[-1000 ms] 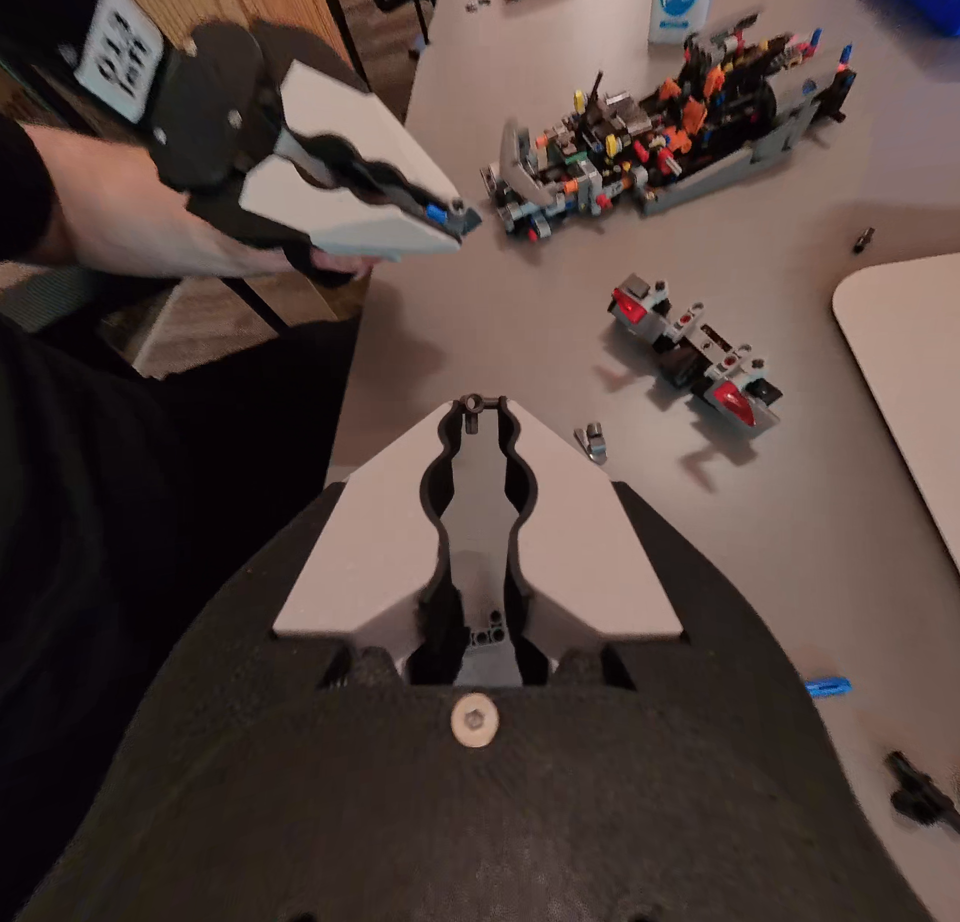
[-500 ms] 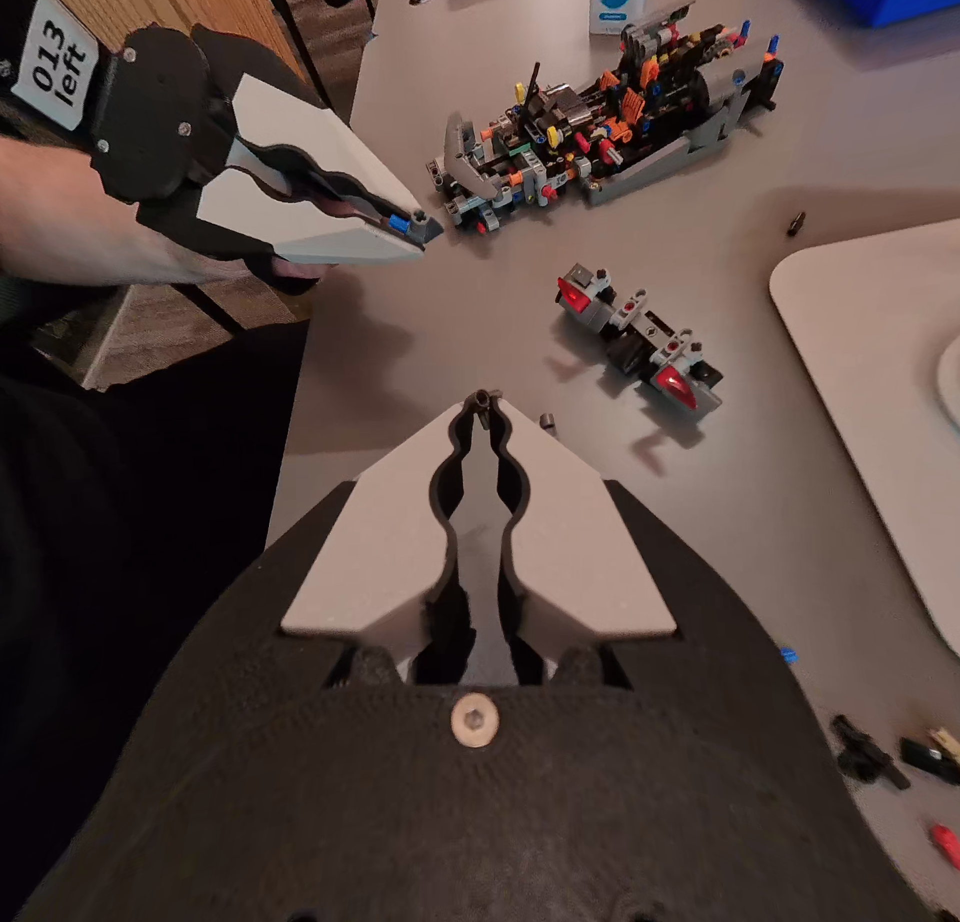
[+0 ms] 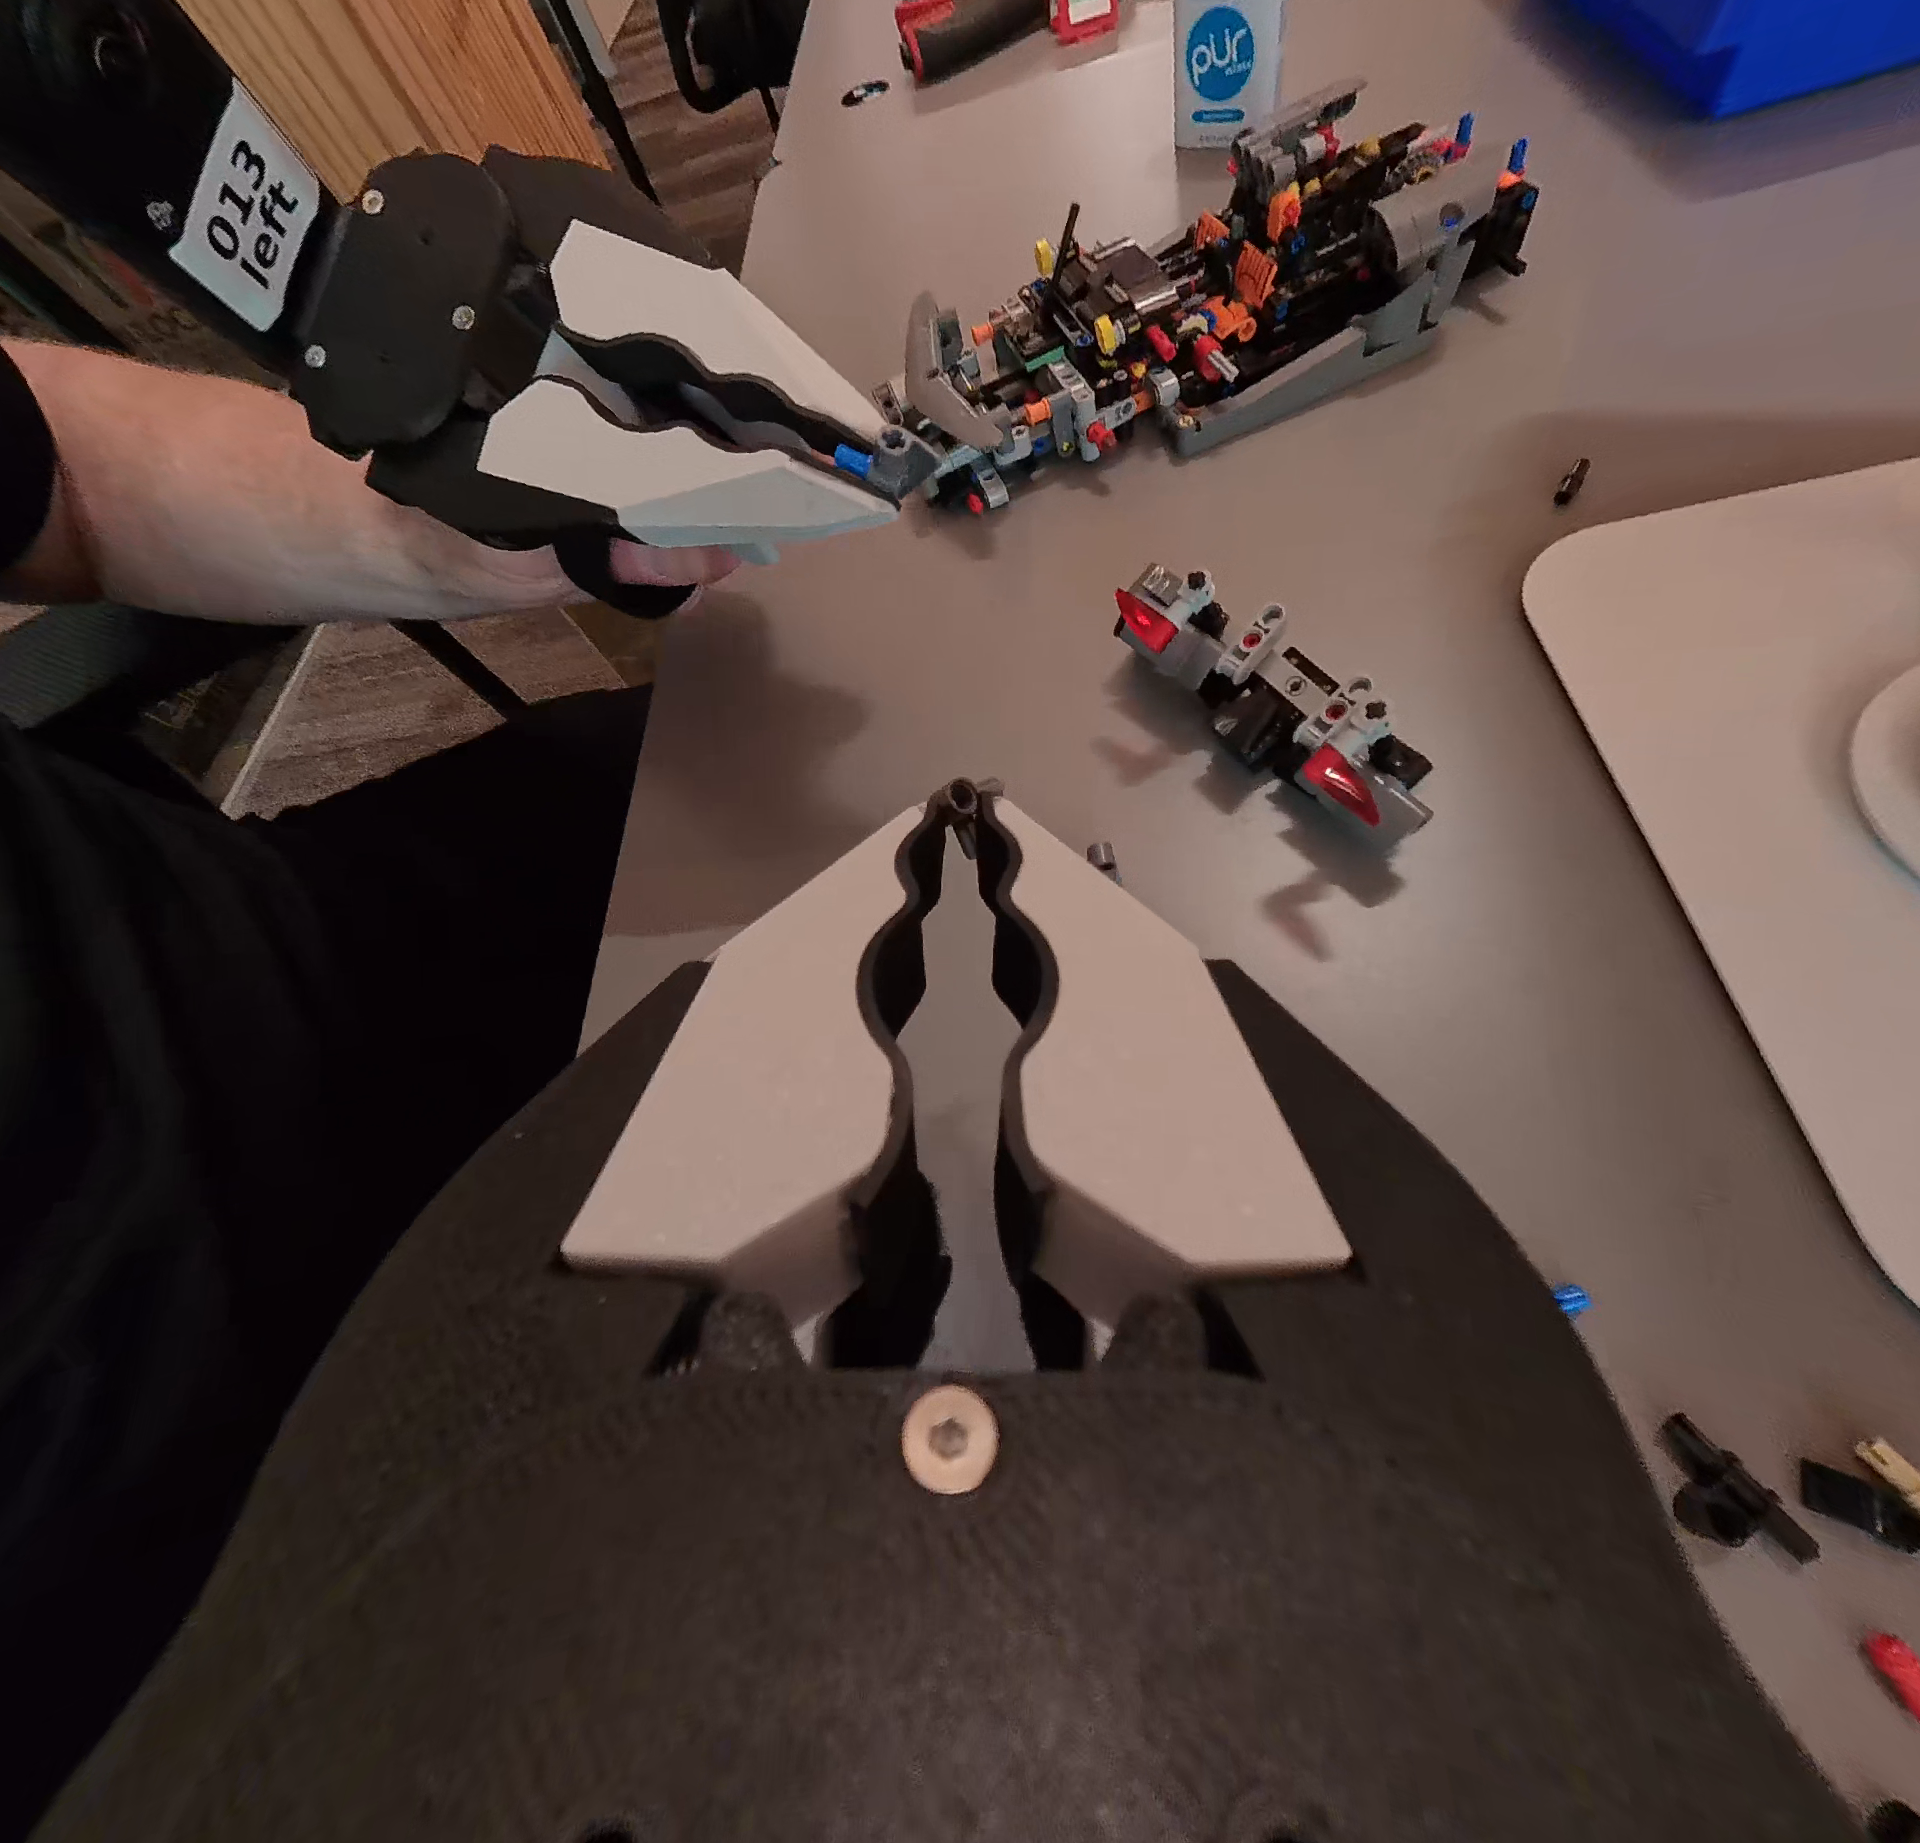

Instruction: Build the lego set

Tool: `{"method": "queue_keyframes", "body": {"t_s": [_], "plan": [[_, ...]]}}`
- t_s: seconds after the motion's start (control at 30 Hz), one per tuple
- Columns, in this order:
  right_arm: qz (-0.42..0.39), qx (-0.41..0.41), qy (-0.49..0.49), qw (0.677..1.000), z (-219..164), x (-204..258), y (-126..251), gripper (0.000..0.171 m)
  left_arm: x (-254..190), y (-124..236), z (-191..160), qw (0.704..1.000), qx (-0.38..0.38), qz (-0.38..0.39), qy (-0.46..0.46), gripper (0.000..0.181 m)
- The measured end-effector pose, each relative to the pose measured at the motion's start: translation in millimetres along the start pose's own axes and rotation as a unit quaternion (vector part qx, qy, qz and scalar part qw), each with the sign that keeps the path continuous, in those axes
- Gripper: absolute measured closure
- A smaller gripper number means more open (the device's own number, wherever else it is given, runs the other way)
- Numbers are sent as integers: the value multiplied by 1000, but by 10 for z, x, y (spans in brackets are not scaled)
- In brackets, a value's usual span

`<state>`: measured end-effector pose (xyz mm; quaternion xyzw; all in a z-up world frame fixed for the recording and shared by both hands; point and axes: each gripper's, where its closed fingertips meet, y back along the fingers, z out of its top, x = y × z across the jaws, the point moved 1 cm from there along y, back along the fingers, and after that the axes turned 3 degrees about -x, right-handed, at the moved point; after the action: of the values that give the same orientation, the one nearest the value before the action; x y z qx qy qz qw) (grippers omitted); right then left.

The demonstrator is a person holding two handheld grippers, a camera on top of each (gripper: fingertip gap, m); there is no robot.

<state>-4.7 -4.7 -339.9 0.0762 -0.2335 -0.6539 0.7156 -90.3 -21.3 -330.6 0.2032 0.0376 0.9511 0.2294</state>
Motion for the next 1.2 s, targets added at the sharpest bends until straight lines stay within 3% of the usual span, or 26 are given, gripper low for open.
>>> {"method": "queue_keyframes", "body": {"t_s": [0.37, 0.53, 0.9, 1.1, 1.2], "plan": [[-8, -25, 4, 1000, 207, 124, 62, 168, 265, 71, 253, 993, -30, 68, -87, 177], [-12, -43, 3, 999, 305, 182, 90, 168, 249, 98, 396, 977, -42, 98, -185, 177], [-14, -53, 14, 998, 405, 275, 102, 168, 236, 145, 564, 941, -60, 143, -301, 177], [-12, -53, 15, 998, 417, 274, 121, 168, 233, 135, 607, 939, -66, 145, -307, 177], [-12, -52, 13, 998, 404, 266, 135, 168, 220, 109, 603, 965, -72, 110, -227, 177]]}}
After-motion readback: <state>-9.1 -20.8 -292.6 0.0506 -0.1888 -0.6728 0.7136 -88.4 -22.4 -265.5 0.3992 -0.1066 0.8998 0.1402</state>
